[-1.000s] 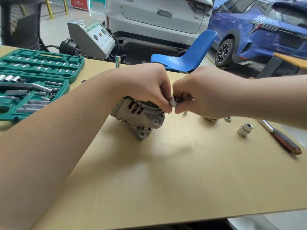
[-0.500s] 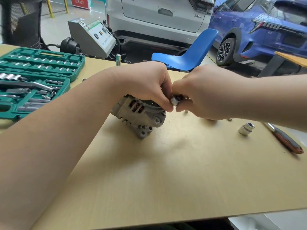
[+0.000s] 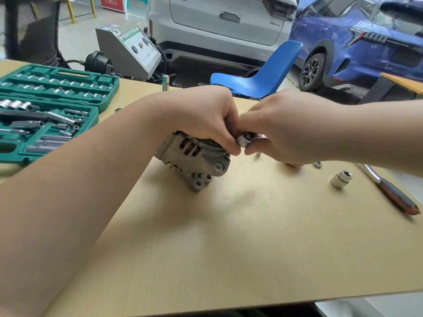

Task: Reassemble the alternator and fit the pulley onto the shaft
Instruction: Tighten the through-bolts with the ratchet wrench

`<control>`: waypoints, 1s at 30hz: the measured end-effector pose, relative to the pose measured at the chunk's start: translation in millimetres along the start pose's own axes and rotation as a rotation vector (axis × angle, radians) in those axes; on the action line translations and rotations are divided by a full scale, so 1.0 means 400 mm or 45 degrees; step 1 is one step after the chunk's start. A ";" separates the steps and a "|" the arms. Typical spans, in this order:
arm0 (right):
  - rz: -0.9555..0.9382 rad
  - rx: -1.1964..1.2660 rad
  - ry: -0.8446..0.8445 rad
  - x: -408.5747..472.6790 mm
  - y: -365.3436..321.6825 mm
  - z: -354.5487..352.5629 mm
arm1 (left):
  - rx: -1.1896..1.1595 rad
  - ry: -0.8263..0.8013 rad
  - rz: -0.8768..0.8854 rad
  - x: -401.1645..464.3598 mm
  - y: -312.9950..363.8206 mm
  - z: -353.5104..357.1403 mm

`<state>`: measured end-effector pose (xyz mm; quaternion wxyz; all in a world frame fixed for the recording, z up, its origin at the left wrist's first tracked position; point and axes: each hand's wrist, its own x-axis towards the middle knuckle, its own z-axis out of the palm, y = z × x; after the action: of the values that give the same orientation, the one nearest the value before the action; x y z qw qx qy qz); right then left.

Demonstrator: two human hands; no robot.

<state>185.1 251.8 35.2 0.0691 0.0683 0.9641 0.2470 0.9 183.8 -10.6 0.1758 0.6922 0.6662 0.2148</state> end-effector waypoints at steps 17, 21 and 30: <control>0.018 0.059 -0.005 -0.006 -0.005 0.019 | 0.011 0.001 -0.021 0.005 -0.001 0.001; 0.733 0.957 -0.161 0.011 -0.037 0.005 | 0.026 0.015 -0.052 0.005 -0.001 0.002; -0.007 0.101 0.073 -0.011 -0.002 0.032 | 0.016 0.010 -0.035 0.003 0.000 0.001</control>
<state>191.3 256.2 24.3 0.0392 0.0611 0.9750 0.2102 1.0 185.1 -11.1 0.1719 0.6833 0.6775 0.2110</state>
